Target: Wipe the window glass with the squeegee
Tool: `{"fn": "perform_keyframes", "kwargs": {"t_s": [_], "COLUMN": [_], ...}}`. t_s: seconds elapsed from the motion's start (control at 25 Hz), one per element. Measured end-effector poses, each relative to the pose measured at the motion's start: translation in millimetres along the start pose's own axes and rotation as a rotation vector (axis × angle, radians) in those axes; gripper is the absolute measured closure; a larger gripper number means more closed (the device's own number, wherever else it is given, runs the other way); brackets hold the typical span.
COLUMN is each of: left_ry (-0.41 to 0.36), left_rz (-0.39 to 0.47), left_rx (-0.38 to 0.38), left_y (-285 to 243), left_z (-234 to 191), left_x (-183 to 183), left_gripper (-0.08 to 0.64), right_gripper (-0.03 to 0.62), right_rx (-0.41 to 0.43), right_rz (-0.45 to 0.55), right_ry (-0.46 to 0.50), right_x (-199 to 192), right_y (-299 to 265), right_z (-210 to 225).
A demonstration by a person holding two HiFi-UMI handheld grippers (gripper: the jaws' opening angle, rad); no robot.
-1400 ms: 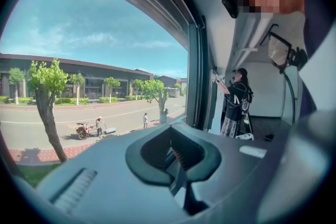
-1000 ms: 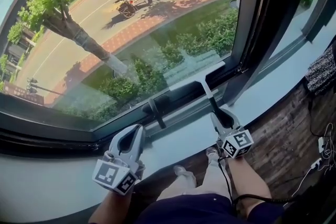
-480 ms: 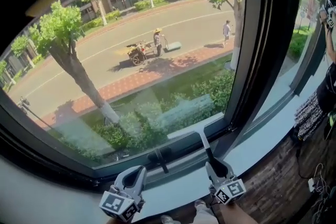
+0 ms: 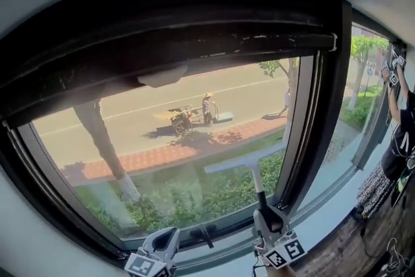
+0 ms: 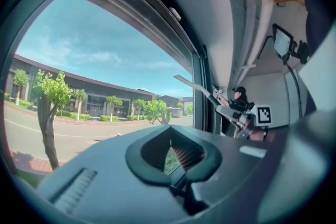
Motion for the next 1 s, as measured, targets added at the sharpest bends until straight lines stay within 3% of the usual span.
{"fn": "perform_keyframes", "kwargs": {"t_s": [0.52,1.0], "left_ry": [-0.049,-0.074], "left_rz": [0.079,0.113], "left_rx": [0.019,0.053], "left_y": [15,19], "left_z": [-26,-57], "left_x": [52,89], "left_gripper": [0.555,0.555], "right_gripper": [0.491,0.491], "right_rx": [0.081,0.116], "right_rz": [0.291,0.425], "right_ry": [0.106,0.142], "right_x": [127,171], "right_y": [-115,-175], "right_z": [-46,-69]}}
Point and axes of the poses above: the fingertips, and each gripper's own axes: y backward along the fingers, z to its right, x out of its top, the point moved 1 cm from there along y, backward along the fingers, and after that the axes turned 5 degrees about y, right-handed, at the moved point
